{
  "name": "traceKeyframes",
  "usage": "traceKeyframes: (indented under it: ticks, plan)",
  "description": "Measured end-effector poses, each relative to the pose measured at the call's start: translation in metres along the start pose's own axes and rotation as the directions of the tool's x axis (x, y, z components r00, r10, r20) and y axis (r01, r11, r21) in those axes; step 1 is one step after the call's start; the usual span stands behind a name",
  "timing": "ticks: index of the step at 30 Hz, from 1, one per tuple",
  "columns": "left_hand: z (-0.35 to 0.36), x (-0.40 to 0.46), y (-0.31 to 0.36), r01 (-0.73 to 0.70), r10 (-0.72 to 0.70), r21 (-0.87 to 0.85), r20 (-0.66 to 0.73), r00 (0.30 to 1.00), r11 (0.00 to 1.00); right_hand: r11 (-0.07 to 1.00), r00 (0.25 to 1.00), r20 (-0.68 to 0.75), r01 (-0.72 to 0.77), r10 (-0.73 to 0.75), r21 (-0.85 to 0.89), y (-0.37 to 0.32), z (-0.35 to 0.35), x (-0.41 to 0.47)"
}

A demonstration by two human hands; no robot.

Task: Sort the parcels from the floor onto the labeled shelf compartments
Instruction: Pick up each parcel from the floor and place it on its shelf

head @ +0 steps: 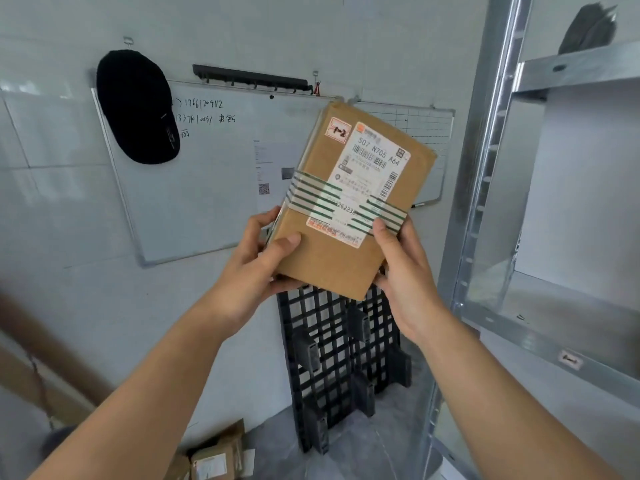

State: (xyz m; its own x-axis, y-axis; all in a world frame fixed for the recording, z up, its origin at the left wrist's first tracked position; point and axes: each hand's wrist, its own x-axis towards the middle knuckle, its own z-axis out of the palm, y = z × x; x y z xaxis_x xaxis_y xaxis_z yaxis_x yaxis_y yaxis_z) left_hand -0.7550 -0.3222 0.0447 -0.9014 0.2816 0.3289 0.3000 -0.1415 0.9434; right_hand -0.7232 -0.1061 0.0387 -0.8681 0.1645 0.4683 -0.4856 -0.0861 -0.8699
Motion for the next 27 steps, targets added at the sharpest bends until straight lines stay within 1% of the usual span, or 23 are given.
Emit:
traceKeyframes:
  ticks: [3,4,9,12,15,18,22,27]
  plan:
    - [0.010,0.004,0.001,-0.003,0.013,0.205,-0.050,0.999,0.979,1.000,0.998,-0.066,-0.025,0.024,-0.012,-0.005,-0.013,-0.003]
    - [0.014,0.005,0.001,-0.008,0.023,0.223,-0.062,0.998,0.975,0.999,0.996,-0.085,-0.022,0.020,-0.028,-0.008,-0.016,-0.004]
    - [0.028,0.005,0.002,-0.124,0.121,0.137,0.029,0.992,0.983,0.995,0.990,-0.142,0.006,-0.020,-0.096,-0.016,-0.034,-0.012]
    - [0.028,0.011,-0.003,-0.156,0.147,0.085,0.104,0.984,0.984,0.980,0.979,-0.175,0.067,-0.100,-0.186,-0.020,-0.040,-0.028]
    - [0.032,0.022,-0.011,-0.174,0.165,0.025,0.210,0.964,0.984,0.969,0.928,-0.320,0.123,-0.189,-0.216,-0.024,-0.039,-0.047]
    - [0.043,0.028,-0.018,-0.169,0.173,-0.041,0.312,0.934,0.985,0.955,0.852,-0.467,0.116,-0.237,-0.274,-0.031,-0.039,-0.067]
    - [0.064,0.026,-0.021,-0.135,0.165,-0.098,0.448,0.879,0.986,0.936,0.796,-0.549,0.060,-0.255,-0.348,-0.048,-0.042,-0.098]
    - [0.104,0.003,-0.016,-0.061,0.127,-0.135,0.556,0.821,0.989,0.909,0.714,-0.642,-0.017,-0.280,-0.416,-0.076,-0.054,-0.149]
